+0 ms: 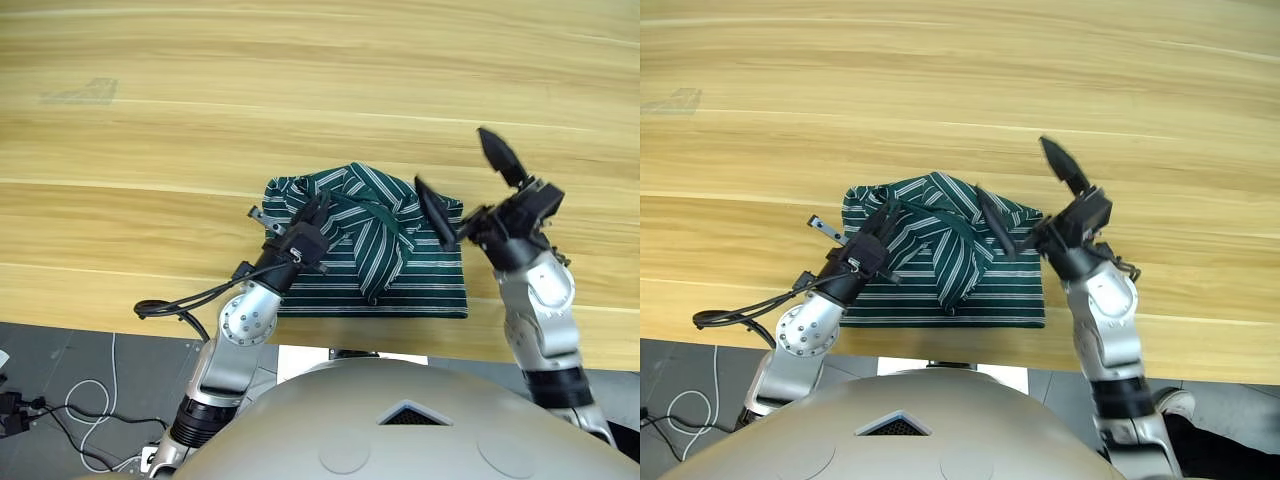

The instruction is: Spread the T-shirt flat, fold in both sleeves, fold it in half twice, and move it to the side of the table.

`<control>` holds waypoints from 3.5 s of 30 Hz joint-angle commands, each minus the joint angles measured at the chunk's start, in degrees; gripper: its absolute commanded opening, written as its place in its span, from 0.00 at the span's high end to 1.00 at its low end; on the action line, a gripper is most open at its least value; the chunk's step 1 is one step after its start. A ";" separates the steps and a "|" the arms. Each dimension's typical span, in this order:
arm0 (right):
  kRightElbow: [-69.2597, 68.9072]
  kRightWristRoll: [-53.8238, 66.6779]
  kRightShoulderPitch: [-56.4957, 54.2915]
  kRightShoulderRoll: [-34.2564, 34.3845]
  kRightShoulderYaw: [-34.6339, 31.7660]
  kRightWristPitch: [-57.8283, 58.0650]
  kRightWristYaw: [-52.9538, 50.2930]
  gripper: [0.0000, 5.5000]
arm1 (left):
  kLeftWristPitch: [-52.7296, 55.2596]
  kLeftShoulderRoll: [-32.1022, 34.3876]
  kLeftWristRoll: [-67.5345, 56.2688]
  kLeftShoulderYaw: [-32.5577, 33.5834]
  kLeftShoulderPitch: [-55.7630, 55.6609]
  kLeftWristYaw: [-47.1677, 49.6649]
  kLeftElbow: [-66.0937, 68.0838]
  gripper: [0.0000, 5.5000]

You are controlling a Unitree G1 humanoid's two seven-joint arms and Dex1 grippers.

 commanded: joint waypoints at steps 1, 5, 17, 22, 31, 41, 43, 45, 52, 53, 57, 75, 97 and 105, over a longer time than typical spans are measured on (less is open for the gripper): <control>-8.02 -0.81 7.41 -4.20 3.12 8.87 0.65 0.02 | 1.68 0.53 -1.01 0.82 -0.86 -1.99 -2.60 0.99; -6.78 -3.69 8.55 -2.90 5.00 11.52 0.26 0.02 | 2.21 0.36 -1.46 1.38 -1.36 -2.63 -3.87 0.99; 3.47 -9.14 6.77 5.27 3.95 10.53 -3.64 0.02 | 1.22 0.22 -1.69 1.47 -0.67 -2.75 -4.30 0.99; 5.04 -11.58 7.44 6.13 4.65 11.96 -3.92 0.02 | 0.45 -0.14 -2.50 2.15 -0.74 -2.43 -5.06 0.99; 4.90 -13.36 8.50 5.96 6.12 13.38 -2.98 0.27 | -0.31 -0.21 -2.33 2.46 -0.66 -2.31 -5.17 1.00; 4.96 -14.33 8.56 6.15 7.00 12.51 -2.12 0.60 | -0.73 0.06 -1.72 2.50 -0.60 -1.93 -3.92 1.00; 5.03 -14.58 8.36 6.09 7.21 12.35 -1.98 0.66 | -0.76 0.09 -1.64 2.58 -0.62 -1.90 -3.79 1.00; 5.22 -14.84 8.07 6.20 7.57 12.28 -1.79 0.72 | -0.89 0.14 -1.50 2.58 -0.88 -1.91 -3.35 1.00; 5.42 -15.36 7.10 6.46 8.01 12.21 -1.11 0.96 | -1.41 0.35 -0.57 2.34 -1.30 -1.60 -1.57 1.00; 5.41 -15.34 6.93 6.49 8.02 12.23 -0.98 0.99 | -1.48 0.34 -0.42 2.35 -1.32 -1.57 -1.37 1.00; 4.71 -14.98 4.73 6.21 6.02 11.06 -0.65 0.99 | -2.15 1.47 0.27 3.68 -2.00 -1.61 -0.05 1.00; 13.06 -18.23 -45.29 -10.61 -10.04 10.80 9.54 0.99 | 17.91 16.53 -16.66 12.13 -49.91 -26.60 2.34 1.00; 78.93 -38.47 -81.96 -5.52 1.45 -18.10 -2.52 0.99 | -10.57 8.90 -0.41 -4.34 -95.10 -24.57 79.37 1.00; 39.23 -28.29 -42.71 -6.94 2.06 -8.01 8.99 0.99 | -3.89 15.85 -7.30 -3.40 -43.55 -31.90 34.96 1.00</control>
